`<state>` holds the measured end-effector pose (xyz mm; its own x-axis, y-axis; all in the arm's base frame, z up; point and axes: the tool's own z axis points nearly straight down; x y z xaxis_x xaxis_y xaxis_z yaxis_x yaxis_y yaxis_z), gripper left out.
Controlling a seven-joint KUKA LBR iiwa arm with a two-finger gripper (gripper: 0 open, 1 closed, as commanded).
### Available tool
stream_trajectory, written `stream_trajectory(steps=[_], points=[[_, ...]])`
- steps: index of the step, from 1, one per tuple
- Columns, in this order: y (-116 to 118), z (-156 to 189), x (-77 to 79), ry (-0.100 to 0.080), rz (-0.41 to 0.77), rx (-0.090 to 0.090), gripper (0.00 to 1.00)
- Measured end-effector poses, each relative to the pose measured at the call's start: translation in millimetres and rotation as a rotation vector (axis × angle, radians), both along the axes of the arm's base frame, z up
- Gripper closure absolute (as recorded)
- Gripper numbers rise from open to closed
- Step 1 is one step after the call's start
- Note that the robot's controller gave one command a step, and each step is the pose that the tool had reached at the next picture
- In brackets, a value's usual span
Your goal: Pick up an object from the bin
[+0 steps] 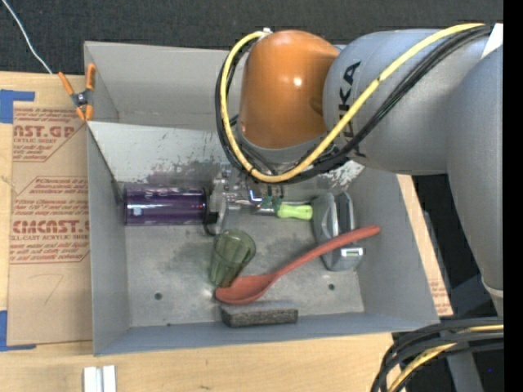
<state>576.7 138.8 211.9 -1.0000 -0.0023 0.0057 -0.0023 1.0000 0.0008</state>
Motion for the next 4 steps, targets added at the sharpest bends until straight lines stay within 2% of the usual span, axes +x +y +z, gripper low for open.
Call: stream_trajectory(steps=[1,2,3,4], points=[[-1.1,5.1,1.6,-0.008,-0.002,0.001,0.00],[30.7,-93.3,14.7,0.006,-0.036,0.000,0.00],[31.9,-63.9,-4.4,-0.008,-0.094,0.003,0.00],[31.8,-63.9,-4.4,-0.008,-0.094,0.003,0.00]])
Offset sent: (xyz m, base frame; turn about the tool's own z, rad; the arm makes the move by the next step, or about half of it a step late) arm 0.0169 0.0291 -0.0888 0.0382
